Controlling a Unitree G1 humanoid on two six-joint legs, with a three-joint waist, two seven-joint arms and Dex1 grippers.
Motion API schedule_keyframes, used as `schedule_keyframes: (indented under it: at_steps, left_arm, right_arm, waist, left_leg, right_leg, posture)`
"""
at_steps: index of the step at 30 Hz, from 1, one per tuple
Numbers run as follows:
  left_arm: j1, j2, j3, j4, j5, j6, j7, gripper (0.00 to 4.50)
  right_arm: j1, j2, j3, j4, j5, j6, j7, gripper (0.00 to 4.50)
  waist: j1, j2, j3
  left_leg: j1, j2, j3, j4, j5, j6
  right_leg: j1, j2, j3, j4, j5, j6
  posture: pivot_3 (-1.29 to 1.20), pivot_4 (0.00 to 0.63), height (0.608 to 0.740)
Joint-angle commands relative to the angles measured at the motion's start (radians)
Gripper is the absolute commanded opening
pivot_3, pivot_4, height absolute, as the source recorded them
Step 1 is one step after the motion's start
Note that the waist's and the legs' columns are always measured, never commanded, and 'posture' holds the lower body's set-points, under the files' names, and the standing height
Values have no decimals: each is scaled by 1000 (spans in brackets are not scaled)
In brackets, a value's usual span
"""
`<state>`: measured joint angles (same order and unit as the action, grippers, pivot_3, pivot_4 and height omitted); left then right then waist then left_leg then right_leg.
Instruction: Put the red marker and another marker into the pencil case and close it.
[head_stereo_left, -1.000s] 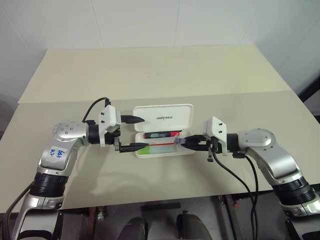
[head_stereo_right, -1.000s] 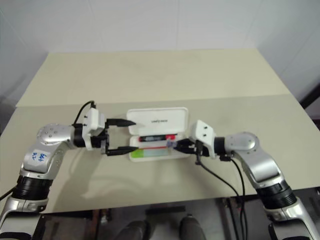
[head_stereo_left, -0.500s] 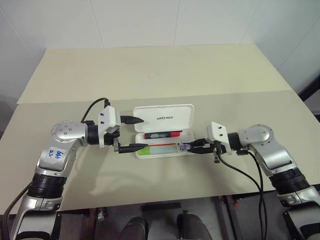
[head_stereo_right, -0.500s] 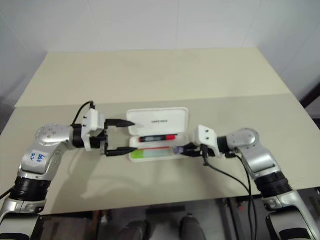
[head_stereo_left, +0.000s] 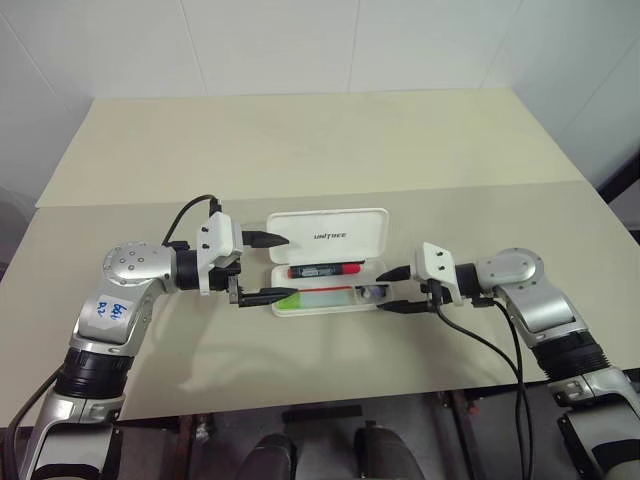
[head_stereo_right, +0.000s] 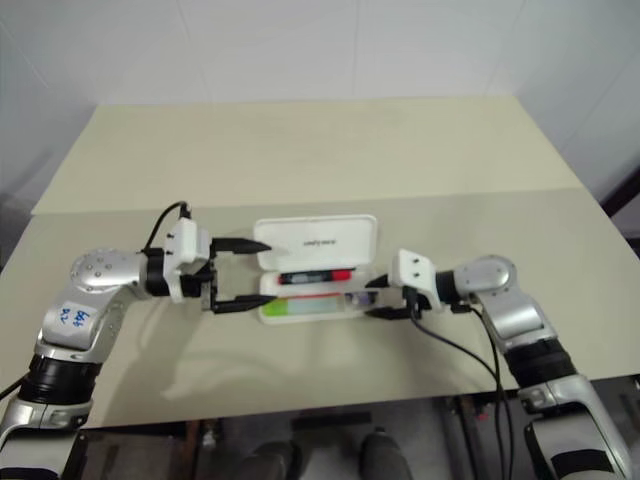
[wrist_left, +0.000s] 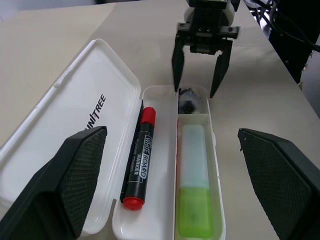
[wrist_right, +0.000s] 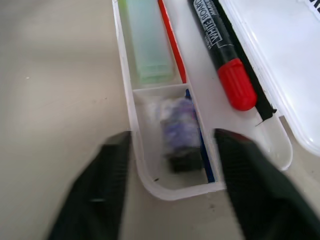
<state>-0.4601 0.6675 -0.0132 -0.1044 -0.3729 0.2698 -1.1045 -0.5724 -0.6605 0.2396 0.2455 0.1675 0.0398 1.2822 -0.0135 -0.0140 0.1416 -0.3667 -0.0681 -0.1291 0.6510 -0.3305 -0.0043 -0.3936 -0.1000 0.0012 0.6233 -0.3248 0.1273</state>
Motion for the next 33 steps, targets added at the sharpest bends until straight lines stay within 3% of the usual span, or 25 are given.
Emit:
schedule_keyframes:
  at_steps: [1, 2, 11, 23, 33]
  left_arm:
    - [-2, 1, 11, -28, -8, -9, 9, 4500]
    - [-3, 1, 11, -27, -7, -10, 8, 4500]
    - [-3, 1, 18, -13, -10, -11, 10, 4500]
    - [18, 33, 81, 93, -9, -72, -5, 4500]
    - [-16, 37, 93, 207, -2, -136, -33, 1235]
  right_arm:
    - [-15, 5, -18, -12, 2, -13, 1, 4268]
    - [-14, 6, -20, -17, 2, -12, 0, 4442]
    - [49, -52, -133, -205, 109, 127, -26, 4442]
    - [267, -174, -448, -411, 282, 338, -147, 4442]
    - [311, -241, -427, -454, 296, 310, -62, 4500]
  waist:
    - [0, 0, 0]
    - [0, 0, 0]
    - [9, 0, 0]
    - [14, 0, 0]
    - [14, 0, 0]
  left_leg:
    - [0, 0, 0, 0, 0, 0]
    - [0, 0, 0, 0, 0, 0]
    - [0, -1, 0, 0, 0, 0]
    - [0, -2, -1, -2, 0, 0]
    - [0, -2, 0, -1, 0, 0]
  right_leg:
    - [0, 0, 0, 0, 0, 0]
    - [0, 0, 0, 0, 0, 0]
    - [0, 0, 0, 0, 0, 0]
    - [1, -2, 1, -1, 0, 0]
    - [2, -2, 1, -2, 0, 1]
  posture:
    - [0, 150, 740]
    - [0, 150, 740]
    - [0, 150, 740]
    - [0, 150, 740]
    - [0, 150, 740]
